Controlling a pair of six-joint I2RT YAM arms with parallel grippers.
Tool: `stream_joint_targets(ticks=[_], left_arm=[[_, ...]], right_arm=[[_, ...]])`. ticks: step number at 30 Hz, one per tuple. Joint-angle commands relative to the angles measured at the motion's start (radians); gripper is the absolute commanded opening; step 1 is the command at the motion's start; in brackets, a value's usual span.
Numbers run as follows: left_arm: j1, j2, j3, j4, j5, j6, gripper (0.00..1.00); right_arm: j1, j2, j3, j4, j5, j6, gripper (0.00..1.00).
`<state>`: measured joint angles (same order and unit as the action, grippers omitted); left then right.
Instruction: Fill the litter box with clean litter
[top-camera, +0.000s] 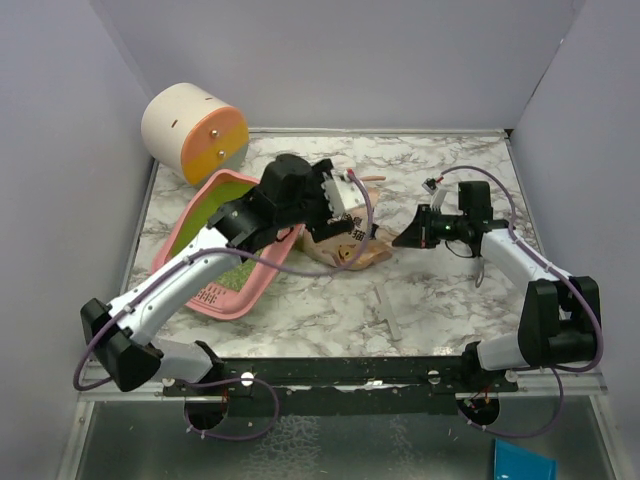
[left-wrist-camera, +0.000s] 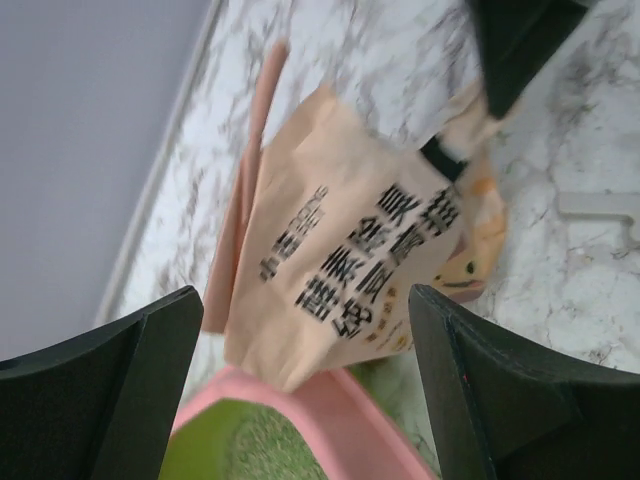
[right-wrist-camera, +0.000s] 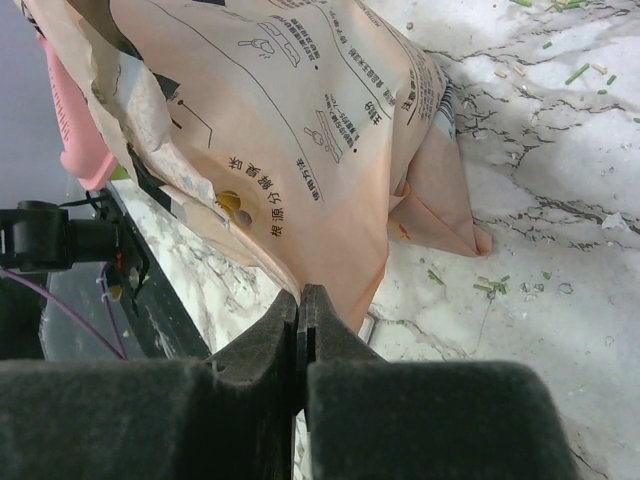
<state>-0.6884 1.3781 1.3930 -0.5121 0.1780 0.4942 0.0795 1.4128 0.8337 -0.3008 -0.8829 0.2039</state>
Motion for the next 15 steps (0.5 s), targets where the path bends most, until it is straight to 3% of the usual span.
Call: stream_joint_targets(ticks=[1,5,15], left_arm=[[-0.234,-0.046,-0.094,0.039,-0.206,0.298,0.86],[-0.338,-0.033,-0.158,0.045,-0.264,0.367,0.85],[-0.286,0.144,-0.048,0.061,-0.303,0.442,0.9]], right_arm=[[0.004,-0.018,0.037,-0.031,0.04,-0.012,0.01],[0.005,-0.023,0.034,-0.021,0.035,-0.013,0.01],[0.005,-0.057,-0.01,0.019,0.012,0.004,0.01]])
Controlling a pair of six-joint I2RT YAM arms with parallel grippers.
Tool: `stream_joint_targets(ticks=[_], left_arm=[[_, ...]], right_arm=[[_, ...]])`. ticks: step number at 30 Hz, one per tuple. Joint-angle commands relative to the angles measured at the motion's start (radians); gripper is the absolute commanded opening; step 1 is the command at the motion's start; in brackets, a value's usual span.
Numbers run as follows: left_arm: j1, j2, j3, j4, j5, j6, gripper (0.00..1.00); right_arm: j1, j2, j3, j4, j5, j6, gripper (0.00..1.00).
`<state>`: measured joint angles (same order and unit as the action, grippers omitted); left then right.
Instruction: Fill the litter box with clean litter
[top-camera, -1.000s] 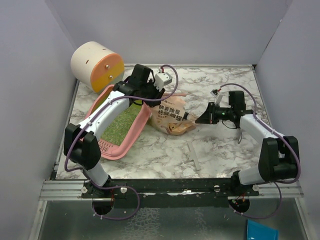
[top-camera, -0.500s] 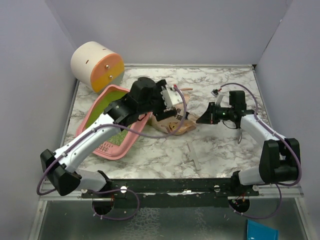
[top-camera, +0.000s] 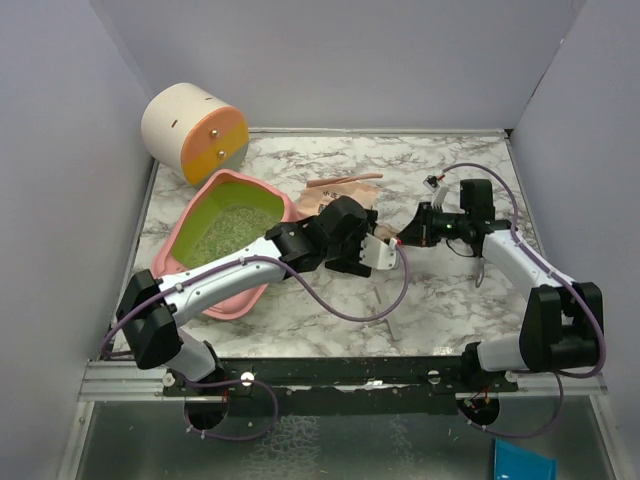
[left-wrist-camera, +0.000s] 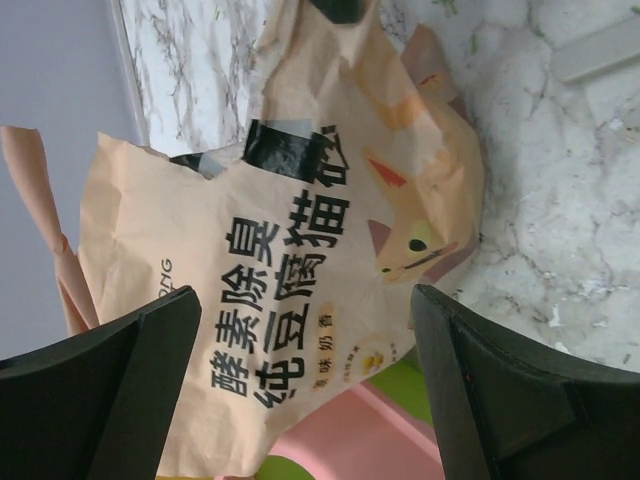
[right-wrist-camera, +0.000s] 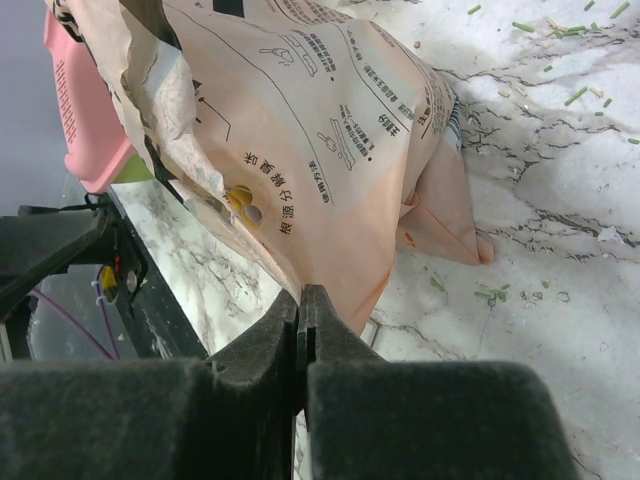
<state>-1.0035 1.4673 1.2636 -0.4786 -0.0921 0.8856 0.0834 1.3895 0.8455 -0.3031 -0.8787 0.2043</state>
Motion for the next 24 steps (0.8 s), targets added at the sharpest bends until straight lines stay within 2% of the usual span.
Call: stream_joint_targets(ticks=[1,10,24], left_arm=[[0.041,0.074,0.098,0.024,-0.024,0.053,0.9],[0.108,0.16,0.17,-0.028,0.099,0.021,0.9],[0.137,0.201,0.035,0.0,0.211,-0.022,0.9]], right_arm=[[0.001,-0.037,-0.025,0.022,0.007,0.003,0.01],[0.001,-0.053,-0.027,0.02,0.004,0.005,0.01],[0.001,-0.053,-0.015,0.017,-0.007,0.009,0.01]])
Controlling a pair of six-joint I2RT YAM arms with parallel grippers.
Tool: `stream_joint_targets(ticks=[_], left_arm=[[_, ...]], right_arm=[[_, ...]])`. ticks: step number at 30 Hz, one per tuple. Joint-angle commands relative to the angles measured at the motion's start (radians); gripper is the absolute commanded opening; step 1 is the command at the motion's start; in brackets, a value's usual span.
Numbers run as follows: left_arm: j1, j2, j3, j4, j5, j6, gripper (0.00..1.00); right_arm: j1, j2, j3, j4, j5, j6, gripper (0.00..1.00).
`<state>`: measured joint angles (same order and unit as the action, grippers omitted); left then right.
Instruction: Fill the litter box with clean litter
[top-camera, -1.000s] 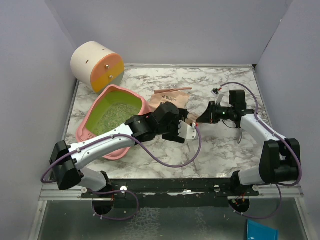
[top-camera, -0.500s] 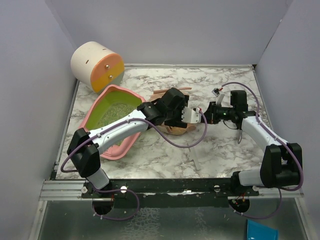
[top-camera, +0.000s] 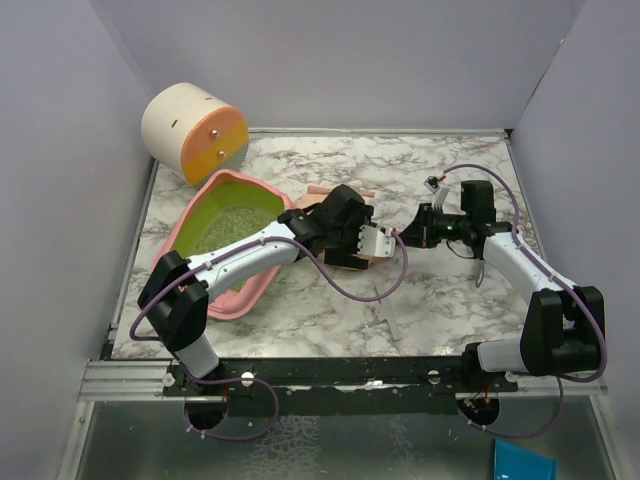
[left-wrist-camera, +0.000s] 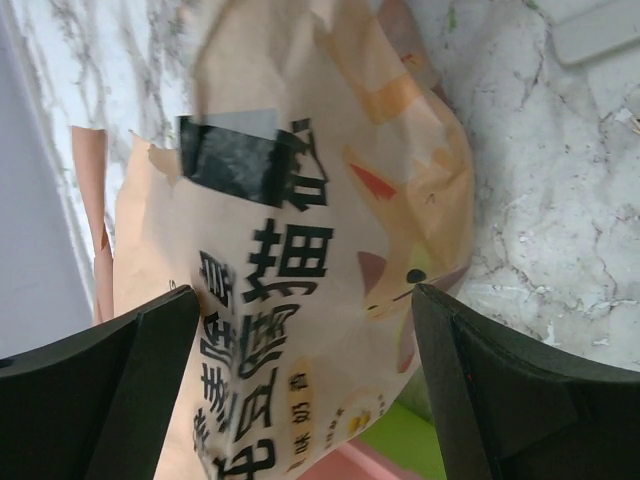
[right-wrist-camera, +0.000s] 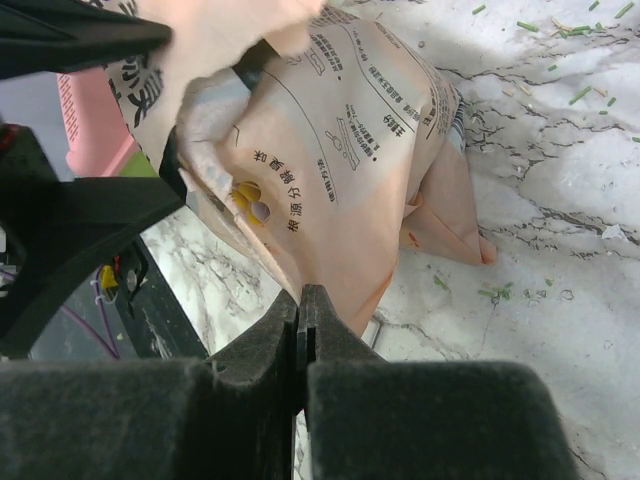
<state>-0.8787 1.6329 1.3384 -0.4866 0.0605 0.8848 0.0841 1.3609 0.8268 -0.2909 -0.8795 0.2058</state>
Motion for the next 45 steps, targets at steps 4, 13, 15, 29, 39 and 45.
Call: stream_joint_targets(ticks=[4,13,15,29,39,45], left_arm=[[0.018,0.042,-0.067,0.043,0.03,-0.005,0.84],[0.025,0.043,-0.033,0.074,-0.035,0.016,0.13],[0.026,0.042,-0.024,0.074,-0.043,0.015,0.0],[0.032,0.016,-0.002,0.116,-0.051,-0.081,0.0],[0.032,-0.029,-0.049,0.148,-0.019,-0.085,0.0],[0.032,-0.064,-0.079,0.16,-0.031,-0.067,0.0]], right_arm=[[0.0,-0.029,0.003,-0.001,-0.006,0.005,0.01],[0.0,-0.055,-0.004,0.006,0.006,0.007,0.22],[0.0,-0.071,0.002,-0.001,0.013,0.019,0.41],[0.0,-0.141,0.028,0.004,0.075,0.105,0.65],[0.0,0.058,0.045,0.208,-0.003,0.171,0.01],[-0.007,0.129,-0.003,0.346,-0.084,0.333,0.01]])
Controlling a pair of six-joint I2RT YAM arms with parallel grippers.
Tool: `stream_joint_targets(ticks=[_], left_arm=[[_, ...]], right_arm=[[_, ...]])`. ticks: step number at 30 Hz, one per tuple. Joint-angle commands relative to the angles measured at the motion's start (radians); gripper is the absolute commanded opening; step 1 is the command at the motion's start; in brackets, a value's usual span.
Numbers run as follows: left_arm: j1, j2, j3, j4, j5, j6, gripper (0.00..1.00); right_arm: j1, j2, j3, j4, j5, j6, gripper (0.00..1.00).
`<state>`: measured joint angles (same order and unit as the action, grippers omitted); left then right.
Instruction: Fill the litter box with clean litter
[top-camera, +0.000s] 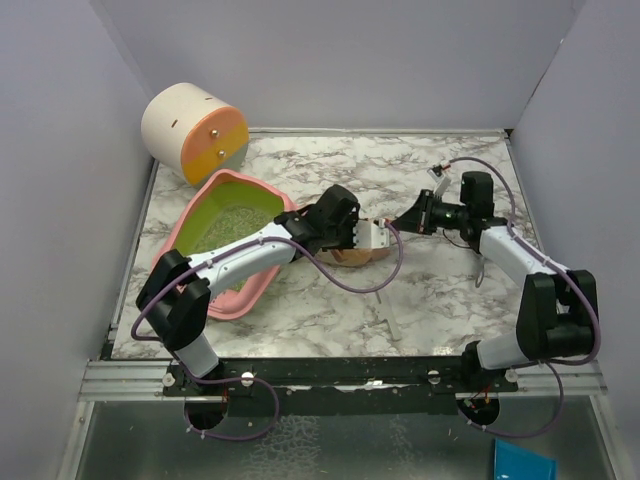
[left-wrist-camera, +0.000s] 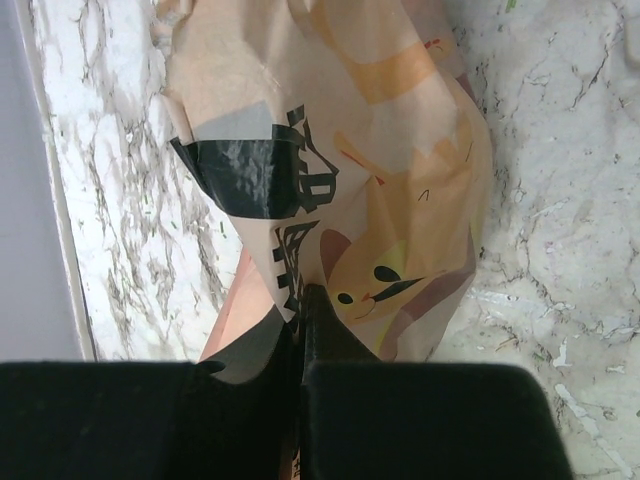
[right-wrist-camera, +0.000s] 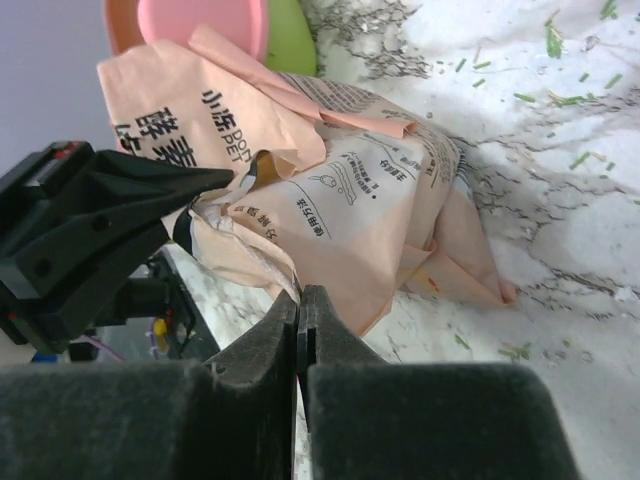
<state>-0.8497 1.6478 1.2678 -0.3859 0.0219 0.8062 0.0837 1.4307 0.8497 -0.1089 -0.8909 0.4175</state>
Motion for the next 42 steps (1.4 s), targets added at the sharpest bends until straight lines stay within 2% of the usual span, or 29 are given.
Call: stream_joint_targets(ticks=[1,5,10,12,13,15,17,20,22,23,24,25,26,27,29,33,35,39,42], left_arm=[[0.003,-0.085,-0.012,0.057,0.005,0.014,0.0],[0.003,-0.109,-0.026,0.062,0.003,0.032,0.0],[0.003,-0.104,-0.01,0.061,0.004,0.036,0.0],[0.003,-0.104,-0.003,0.062,0.002,0.037,0.0],[0.003,-0.107,-0.004,0.064,0.0,0.042,0.0],[0.003,-0.111,-0.002,0.067,-0.007,0.048,0.0],[0.004,-0.116,-0.002,0.077,-0.008,0.05,0.0],[0.003,-0.115,0.004,0.083,-0.008,0.052,0.0],[0.003,-0.115,0.004,0.089,-0.01,0.051,0.0],[0.006,-0.118,0.002,0.093,-0.005,0.05,0.0],[0.008,-0.12,0.001,0.096,0.003,0.05,0.0],[0.009,-0.12,0.003,0.097,0.007,0.047,0.0],[0.009,-0.12,0.007,0.098,0.013,0.043,0.0],[0.01,-0.117,0.017,0.093,0.019,0.034,0.0],[0.012,-0.111,0.041,0.084,0.046,0.01,0.0],[0.029,-0.103,0.081,0.058,0.11,-0.039,0.0],[0.038,-0.104,0.082,0.05,0.139,-0.063,0.0],[0.053,-0.1,0.119,0.047,0.197,-0.106,0.0],[0.054,-0.095,0.119,0.044,0.202,-0.109,0.0]], right_arm=[[-0.012,0.068,-0.035,0.168,-0.076,0.13,0.01],[-0.059,0.058,-0.062,0.124,-0.03,0.068,0.01],[-0.065,-0.008,-0.022,-0.066,0.192,-0.081,0.01],[-0.082,-0.043,-0.028,-0.095,0.225,-0.096,0.01],[-0.109,-0.056,-0.041,-0.08,0.186,-0.093,0.01],[-0.174,-0.06,-0.071,-0.041,0.004,-0.069,0.01],[-0.185,-0.067,-0.104,0.024,-0.11,-0.031,0.01],[-0.185,-0.067,-0.192,0.321,-0.356,0.179,0.01],[-0.185,-0.079,-0.244,0.511,-0.417,0.327,0.01],[-0.185,-0.095,-0.237,0.475,-0.411,0.296,0.01],[-0.183,-0.12,-0.192,0.317,-0.366,0.189,0.03],[-0.171,-0.149,-0.143,0.151,-0.275,0.058,0.14],[-0.155,-0.181,-0.107,0.052,-0.182,-0.041,0.29],[-0.134,-0.222,-0.093,0.001,-0.095,-0.105,0.39],[-0.088,-0.319,-0.135,0.038,0.034,-0.172,0.49],[-0.011,-0.534,-0.303,0.294,0.092,-0.199,0.55],[0.011,-0.59,-0.324,0.338,0.111,-0.239,0.57],[0.044,-0.521,-0.28,0.301,0.097,-0.303,0.56],[0.109,-0.461,-0.238,0.266,0.16,-0.389,0.56]])
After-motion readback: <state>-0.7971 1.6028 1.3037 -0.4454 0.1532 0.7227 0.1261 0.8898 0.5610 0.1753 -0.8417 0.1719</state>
